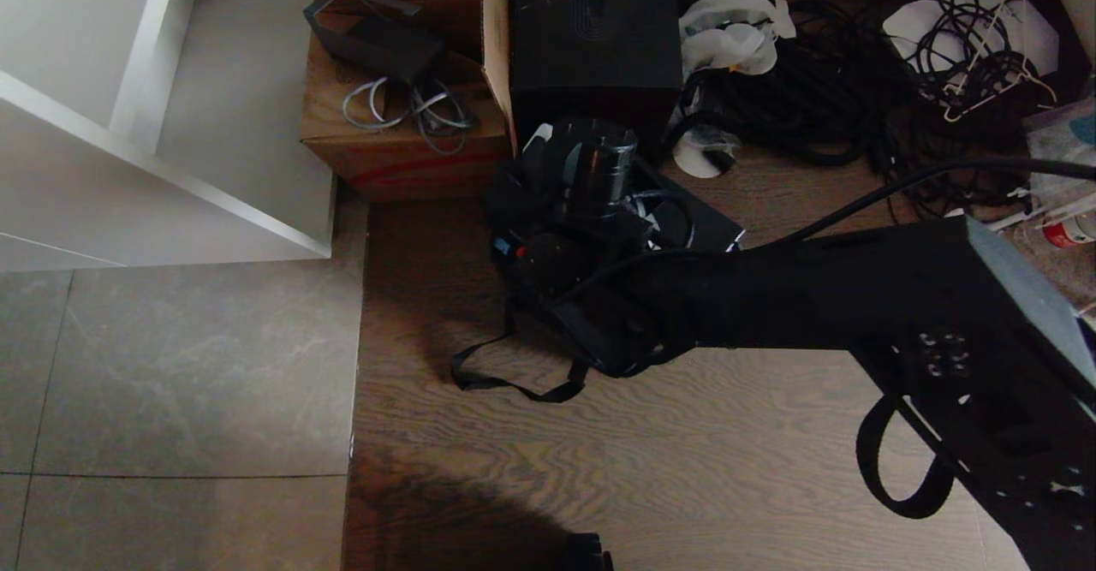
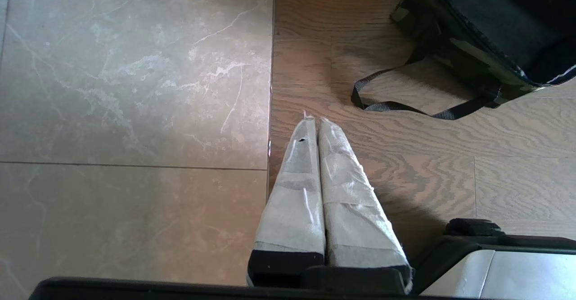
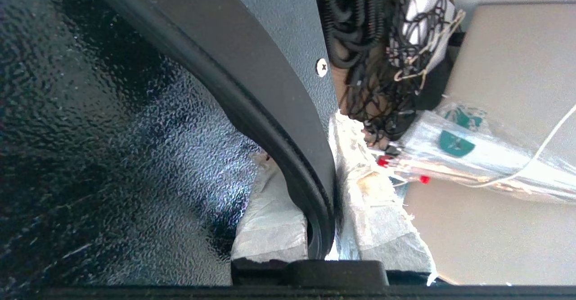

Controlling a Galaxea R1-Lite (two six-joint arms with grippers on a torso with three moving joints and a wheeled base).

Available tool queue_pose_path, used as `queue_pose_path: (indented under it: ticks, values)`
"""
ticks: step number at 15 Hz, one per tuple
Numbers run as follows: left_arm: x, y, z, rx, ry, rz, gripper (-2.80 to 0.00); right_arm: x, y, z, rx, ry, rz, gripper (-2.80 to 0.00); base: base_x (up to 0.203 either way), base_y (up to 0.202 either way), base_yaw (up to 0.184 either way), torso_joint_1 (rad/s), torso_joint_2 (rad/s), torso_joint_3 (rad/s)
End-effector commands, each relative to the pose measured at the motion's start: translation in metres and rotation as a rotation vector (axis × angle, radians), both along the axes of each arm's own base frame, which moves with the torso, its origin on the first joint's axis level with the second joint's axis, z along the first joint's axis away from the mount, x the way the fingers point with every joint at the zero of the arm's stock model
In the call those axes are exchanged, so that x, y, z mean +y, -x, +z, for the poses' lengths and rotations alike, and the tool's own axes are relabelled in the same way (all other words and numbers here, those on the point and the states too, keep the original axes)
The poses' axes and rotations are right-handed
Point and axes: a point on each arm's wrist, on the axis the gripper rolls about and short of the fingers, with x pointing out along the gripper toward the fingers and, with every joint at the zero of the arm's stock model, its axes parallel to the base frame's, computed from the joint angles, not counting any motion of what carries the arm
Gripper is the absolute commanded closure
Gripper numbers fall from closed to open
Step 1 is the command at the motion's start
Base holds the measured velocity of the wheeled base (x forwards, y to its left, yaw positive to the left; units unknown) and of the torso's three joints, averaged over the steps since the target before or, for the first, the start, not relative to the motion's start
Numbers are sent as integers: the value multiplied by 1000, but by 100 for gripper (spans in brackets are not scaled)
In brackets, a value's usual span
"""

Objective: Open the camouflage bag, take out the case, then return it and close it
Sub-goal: Lift the black box, then release the handle

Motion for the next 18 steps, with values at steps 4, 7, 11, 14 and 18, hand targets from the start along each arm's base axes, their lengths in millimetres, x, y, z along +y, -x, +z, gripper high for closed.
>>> queue_pose_path:
  ticks: [4,7,11,14,18]
  values:
    - [0,-1,-2,8,0,0,0,-36,29,45,-16,-28,-26,0,0,0,0,0,0,0]
    - [0,0,-2,6,0,0,0,-75,22,51,1,-9,-106,0,0,0,0,0,0,0]
    - [0,-1,-2,7,0,0,0,-143,3,42,35,20,-270,0,0,0,0,0,0,0]
    - [0,-1,-2,7,0,0,0,-186,-13,36,56,35,-390,0,0,0,0,0,0,0]
    - [0,-1,-2,7,0,0,0,-228,-40,-7,128,75,-519,0,0,0,0,0,0,0]
